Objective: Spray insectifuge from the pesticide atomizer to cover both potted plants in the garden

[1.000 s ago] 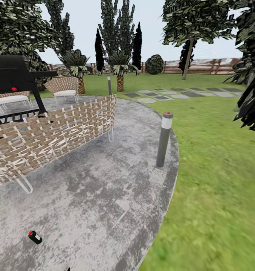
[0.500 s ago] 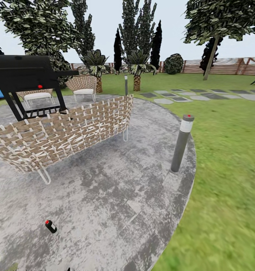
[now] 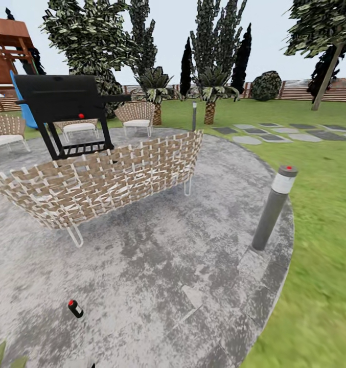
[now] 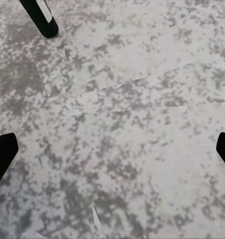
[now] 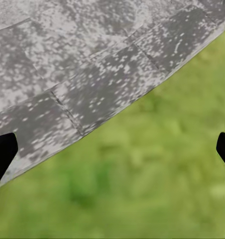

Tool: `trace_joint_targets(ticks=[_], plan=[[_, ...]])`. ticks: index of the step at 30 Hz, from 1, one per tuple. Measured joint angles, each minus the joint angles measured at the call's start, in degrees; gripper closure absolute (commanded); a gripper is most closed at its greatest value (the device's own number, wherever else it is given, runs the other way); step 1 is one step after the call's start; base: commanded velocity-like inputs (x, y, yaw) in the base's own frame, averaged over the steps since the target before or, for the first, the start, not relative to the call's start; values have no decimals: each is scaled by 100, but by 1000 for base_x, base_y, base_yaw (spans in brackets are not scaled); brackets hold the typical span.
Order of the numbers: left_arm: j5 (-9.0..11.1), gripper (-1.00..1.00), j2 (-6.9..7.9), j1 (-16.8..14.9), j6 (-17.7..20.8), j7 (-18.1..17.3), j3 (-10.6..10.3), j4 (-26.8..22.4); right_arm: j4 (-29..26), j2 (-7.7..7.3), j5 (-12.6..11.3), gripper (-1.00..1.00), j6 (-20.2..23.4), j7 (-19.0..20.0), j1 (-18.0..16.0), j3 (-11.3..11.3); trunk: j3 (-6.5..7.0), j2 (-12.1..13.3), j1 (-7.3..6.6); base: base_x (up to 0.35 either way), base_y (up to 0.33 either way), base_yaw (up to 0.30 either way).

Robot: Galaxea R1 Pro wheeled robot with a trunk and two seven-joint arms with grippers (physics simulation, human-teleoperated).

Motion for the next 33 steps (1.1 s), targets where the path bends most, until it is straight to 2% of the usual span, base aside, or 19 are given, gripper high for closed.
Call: trace_joint_targets(ticks=[17,23,33], plan=[[-2,-100,0,-2,0,0,0,-1,-1,0,4,-100,0,0,0,-1,0,0,1,271,-192,278],[-2,-100,0,-2,0,0,-1,0,-1,0,2,-100,0,0,0,-1,0,0,3,30,-202,278],[-2,-100,3,-1,0,0,0,2,1,0,4,-100,0,0,0,4,0,0,3,-108,-149,279]])
